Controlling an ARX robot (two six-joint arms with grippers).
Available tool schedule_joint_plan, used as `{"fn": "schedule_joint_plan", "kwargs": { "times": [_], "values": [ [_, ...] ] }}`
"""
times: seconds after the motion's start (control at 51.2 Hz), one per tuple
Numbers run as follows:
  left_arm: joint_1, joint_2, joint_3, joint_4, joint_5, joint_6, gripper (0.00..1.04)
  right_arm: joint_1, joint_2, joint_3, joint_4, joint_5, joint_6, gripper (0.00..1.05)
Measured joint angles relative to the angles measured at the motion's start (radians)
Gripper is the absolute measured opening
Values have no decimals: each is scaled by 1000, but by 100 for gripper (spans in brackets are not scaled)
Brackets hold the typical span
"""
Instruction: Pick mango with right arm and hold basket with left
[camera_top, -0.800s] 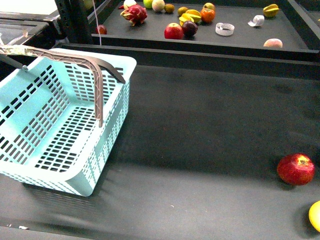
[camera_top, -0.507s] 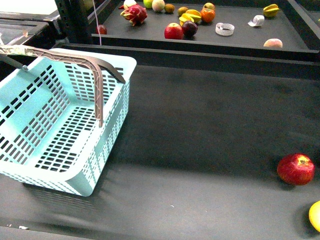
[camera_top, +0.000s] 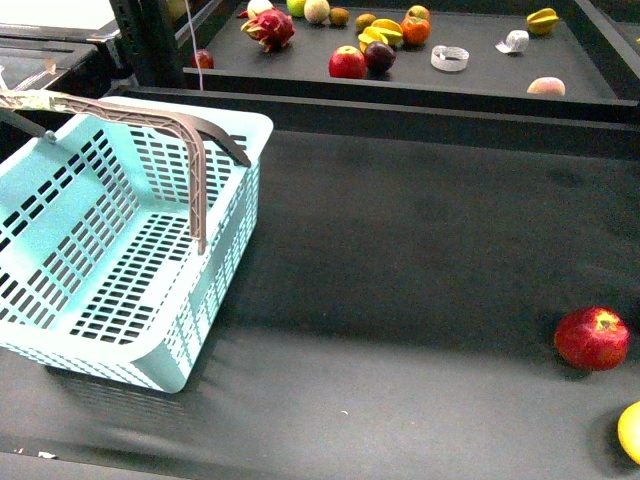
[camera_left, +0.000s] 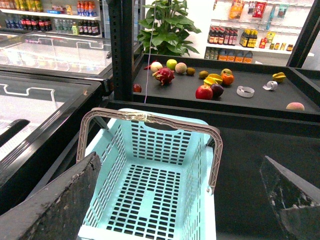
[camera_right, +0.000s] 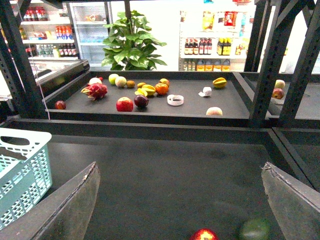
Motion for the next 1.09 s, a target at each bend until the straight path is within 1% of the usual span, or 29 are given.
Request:
{"fn": "schedule_joint_plan", "kwargs": {
  "times": [0.273,0.293,0.332,0.371,0.39,0.429,0.468,0.566,0.663,0.761,0.82,0.898,1.093],
  "values": [
    [-2,1,0,1,-10,0,97,0,0,0,0,0,0,96],
    [-23,13,-2,23,-71,1,97,0,0,0,0,0,0,96],
    [-92,71,-6,134,-280,8,97,0,0,0,0,0,0,96],
    [-156,154,-5,262,-463,5,97,0,0,0,0,1,0,96],
    [-176,197,-3,318,-530,2,97,0,0,0,0,1,0,96],
    [-187,327,-1,458,-659,-4,97,0,0,0,0,0,0,96],
    [-175,437,1,562,-710,-19,97,0,0,0,0,0,0,96],
    [-140,716,26,760,-684,-85,97,0,0,0,0,0,0,96],
    [-134,992,105,882,-644,-162,97,0,0,0,0,0,0,96],
    [-133,1222,198,888,-594,-277,97,0,0,0,0,0,0,96],
    [-129,1380,284,871,-545,-389,97,0,0,0,0,0,0,96],
    [-128,1490,364,857,-512,-495,97,0,0,0,0,0,0,96],
    [-130,1694,540,828,-421,-673,97,0,0,0,0,0,0,96]
  ]
}}
